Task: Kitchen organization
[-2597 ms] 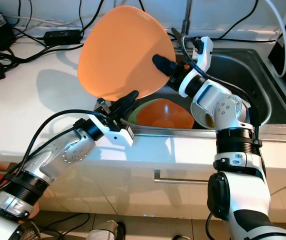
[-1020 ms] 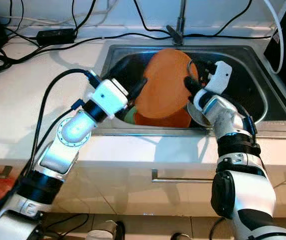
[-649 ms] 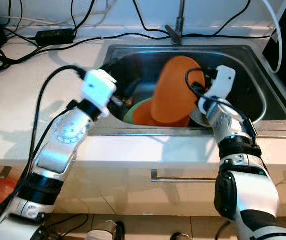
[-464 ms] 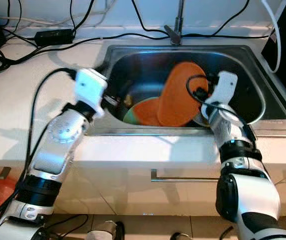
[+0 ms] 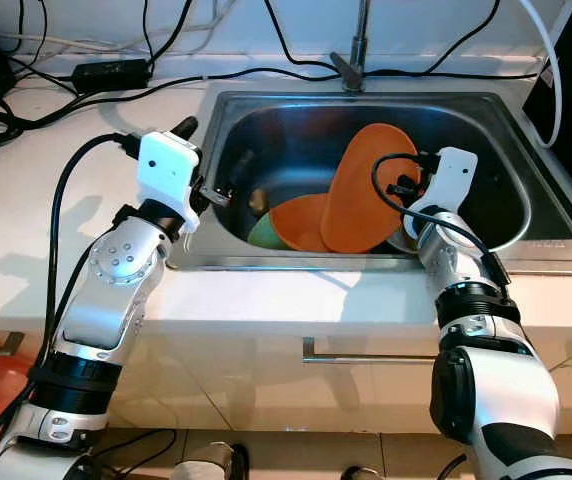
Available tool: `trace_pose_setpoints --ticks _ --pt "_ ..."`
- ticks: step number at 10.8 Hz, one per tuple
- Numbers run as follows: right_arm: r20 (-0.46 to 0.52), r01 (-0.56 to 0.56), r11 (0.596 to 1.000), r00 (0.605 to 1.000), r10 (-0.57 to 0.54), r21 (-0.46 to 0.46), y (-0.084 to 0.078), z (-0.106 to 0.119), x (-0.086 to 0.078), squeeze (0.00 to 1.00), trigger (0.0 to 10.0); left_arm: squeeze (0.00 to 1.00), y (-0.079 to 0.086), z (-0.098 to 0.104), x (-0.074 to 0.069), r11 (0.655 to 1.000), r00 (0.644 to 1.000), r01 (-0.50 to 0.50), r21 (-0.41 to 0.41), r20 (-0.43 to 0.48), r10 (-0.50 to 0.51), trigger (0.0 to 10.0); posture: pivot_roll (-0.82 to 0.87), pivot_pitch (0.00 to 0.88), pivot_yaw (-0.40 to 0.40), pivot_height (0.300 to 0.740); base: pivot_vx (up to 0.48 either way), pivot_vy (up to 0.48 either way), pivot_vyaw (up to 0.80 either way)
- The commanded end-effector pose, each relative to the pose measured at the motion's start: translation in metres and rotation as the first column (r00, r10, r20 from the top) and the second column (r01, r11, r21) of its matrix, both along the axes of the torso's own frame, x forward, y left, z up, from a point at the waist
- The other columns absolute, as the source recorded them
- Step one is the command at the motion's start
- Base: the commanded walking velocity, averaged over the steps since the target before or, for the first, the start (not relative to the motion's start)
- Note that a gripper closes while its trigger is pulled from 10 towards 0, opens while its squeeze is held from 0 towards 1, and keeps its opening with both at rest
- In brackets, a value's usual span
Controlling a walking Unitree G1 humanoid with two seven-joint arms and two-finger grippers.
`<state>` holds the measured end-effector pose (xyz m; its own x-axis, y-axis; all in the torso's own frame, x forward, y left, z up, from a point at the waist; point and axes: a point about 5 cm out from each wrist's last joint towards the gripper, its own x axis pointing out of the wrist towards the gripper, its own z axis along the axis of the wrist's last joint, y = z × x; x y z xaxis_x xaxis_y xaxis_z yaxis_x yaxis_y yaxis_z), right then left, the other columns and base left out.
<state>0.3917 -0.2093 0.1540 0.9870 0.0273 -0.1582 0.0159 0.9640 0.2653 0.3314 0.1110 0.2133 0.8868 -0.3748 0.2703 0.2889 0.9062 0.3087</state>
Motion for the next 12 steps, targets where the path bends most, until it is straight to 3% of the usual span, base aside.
trace_pose_setpoints --ticks 1,3,5,8,9,10,12 --pt "-0.025 0.007 1.000 1.000 -0.007 0.005 0.004 -0.007 -0.001 0.00 0.0 1.00 0.006 0.001 -0.001 0.999 0.999 -0.035 -0.023 -0.010 0.035 10.0 0.26 0.068 0.040 0.740 0.000 0.000 0.00" --pt "-0.033 -0.004 1.000 0.999 0.004 -0.006 0.005 -0.010 -0.002 0.00 0.2 1.00 0.007 0.000 0.000 0.998 0.999 -0.048 -0.028 -0.025 0.048 10.0 0.25 0.067 0.038 0.740 0.000 0.000 0.00" --pt "-0.043 -0.017 0.999 0.999 0.016 -0.038 0.006 -0.012 -0.002 0.00 9.8 1.00 0.007 -0.002 0.001 0.998 0.997 -0.064 -0.029 -0.042 0.063 10.0 0.25 0.067 0.038 0.740 0.000 0.000 0.00" --pt "-0.083 -0.022 0.989 0.997 0.010 -0.147 0.002 -0.017 -0.004 0.00 10.0 1.00 0.008 -0.004 0.002 0.997 0.996 -0.073 -0.018 -0.055 0.072 10.0 0.25 0.067 0.035 0.740 0.000 0.000 0.00" --pt "-0.094 -0.022 0.986 0.996 0.006 -0.166 -0.001 -0.017 -0.004 0.88 10.0 1.00 0.008 -0.003 0.002 0.997 0.996 -0.076 -0.017 -0.055 0.075 10.0 0.25 0.067 0.035 0.740 0.000 0.000 0.00" --pt "-0.097 -0.015 0.982 0.995 -0.003 -0.189 -0.005 -0.017 -0.004 1.00 10.0 1.00 0.008 -0.004 0.001 0.997 0.995 -0.080 -0.012 -0.060 0.079 10.0 0.26 0.067 0.036 0.740 0.000 0.000 0.00" --pt "-0.099 0.007 0.972 0.995 -0.031 -0.233 -0.013 -0.016 -0.005 1.00 10.0 1.00 0.009 -0.005 0.002 0.997 0.995 -0.080 -0.010 -0.066 0.079 10.0 0.25 0.066 0.037 0.740 0.000 0.000 0.00"
